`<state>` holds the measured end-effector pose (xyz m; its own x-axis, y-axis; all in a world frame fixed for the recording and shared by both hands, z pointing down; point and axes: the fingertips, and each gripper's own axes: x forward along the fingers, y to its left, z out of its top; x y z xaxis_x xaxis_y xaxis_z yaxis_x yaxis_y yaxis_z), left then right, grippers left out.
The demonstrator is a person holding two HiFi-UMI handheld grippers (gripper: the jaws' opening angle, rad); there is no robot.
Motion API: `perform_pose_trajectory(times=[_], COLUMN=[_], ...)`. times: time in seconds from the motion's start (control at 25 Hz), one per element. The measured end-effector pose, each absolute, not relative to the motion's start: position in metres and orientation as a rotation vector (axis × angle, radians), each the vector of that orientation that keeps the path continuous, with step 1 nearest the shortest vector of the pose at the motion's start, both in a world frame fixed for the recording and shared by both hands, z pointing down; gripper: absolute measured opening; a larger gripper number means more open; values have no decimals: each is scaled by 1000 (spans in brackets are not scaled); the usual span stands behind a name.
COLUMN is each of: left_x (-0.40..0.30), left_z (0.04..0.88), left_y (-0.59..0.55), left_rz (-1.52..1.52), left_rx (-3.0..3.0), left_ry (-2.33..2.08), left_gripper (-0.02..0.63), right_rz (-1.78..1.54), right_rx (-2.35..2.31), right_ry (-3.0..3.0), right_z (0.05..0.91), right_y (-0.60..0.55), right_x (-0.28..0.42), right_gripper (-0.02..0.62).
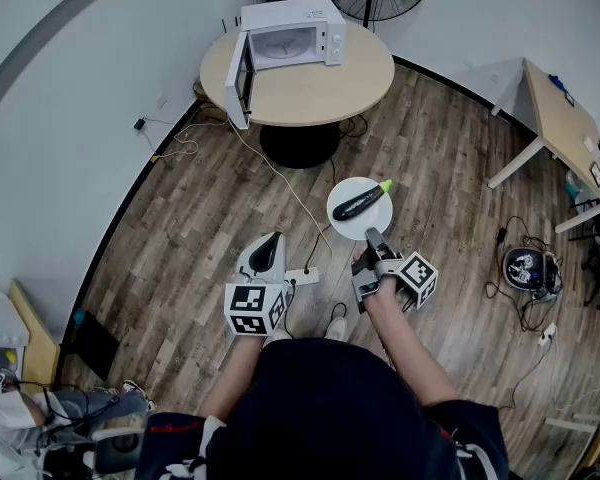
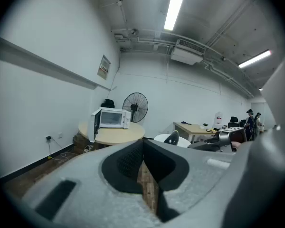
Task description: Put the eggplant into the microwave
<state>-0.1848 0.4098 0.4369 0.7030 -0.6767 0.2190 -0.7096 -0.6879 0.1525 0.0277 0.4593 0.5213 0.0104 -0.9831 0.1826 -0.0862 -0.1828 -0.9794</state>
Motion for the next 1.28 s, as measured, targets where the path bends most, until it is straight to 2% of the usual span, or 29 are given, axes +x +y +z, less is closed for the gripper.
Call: perform_pose_trajectory(times=[0.44, 1.28], left_x=[-175, -121], left_z=[439, 448], left_y=[418, 445], left_rz=[224, 289], left_rx=[2689, 2679], left_ry=[-1108, -1186], left_gripper=[17, 17], right_rz=[-1298, -1376], right_rx=[-1388, -1342], right_ry=[1236, 1243], right_z=[519, 541], right_y=[461, 470], right_x=[30, 80], right_gripper=[20, 21])
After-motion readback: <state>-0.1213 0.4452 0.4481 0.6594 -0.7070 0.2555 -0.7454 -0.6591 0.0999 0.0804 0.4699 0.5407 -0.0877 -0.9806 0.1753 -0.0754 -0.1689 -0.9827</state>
